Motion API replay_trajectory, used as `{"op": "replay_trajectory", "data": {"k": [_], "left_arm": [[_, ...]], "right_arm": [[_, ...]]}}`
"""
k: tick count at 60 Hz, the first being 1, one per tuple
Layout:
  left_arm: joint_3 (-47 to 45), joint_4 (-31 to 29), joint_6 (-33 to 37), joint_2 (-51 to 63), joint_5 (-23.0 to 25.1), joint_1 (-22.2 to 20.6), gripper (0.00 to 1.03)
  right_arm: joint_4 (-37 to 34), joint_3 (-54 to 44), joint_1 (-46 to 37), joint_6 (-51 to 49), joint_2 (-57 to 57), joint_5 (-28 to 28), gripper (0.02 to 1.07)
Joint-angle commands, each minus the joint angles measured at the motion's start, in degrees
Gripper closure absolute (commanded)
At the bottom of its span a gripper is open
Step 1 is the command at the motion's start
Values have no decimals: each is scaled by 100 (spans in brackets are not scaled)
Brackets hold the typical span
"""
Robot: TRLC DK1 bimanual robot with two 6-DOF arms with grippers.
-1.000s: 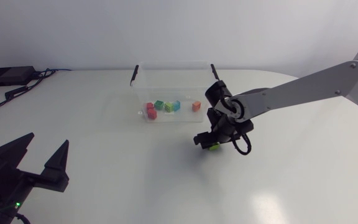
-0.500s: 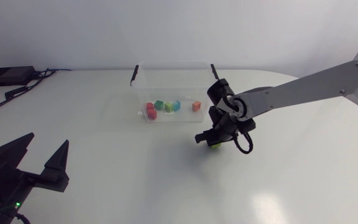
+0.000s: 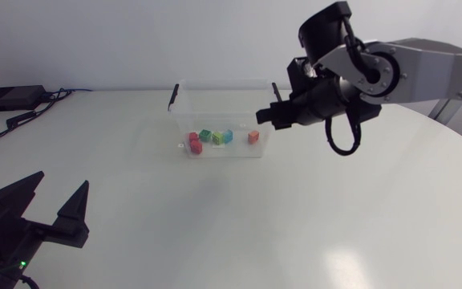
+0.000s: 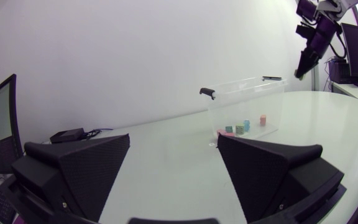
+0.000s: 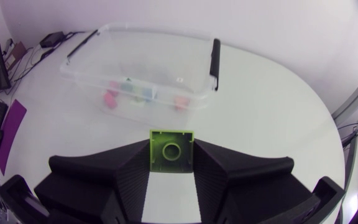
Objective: Place the duplo bricks in the container
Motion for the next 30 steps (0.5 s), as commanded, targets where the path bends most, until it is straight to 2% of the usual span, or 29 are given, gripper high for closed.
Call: {"op": "replay_trajectory", "data": {"k": [1,8,16,22,30], "left_arm": [[-102,40,69,-71,-8,-6,5],[-102,31,69,-71,-8,3,5],[-102,31,69,-71,-8,-6,5],[-102,31,69,-80,-8,-6,5],[-102,31,69,-71,-8,-6,5]], "right_arm": [[210,243,9,39,32,224,98],[1273,102,35,-330,103,769,98],[2354,-109,35,-515,155,848,98],[2679,-21,97,-594,393,831,98],[2627,480,97,-682,981,585,99]]}}
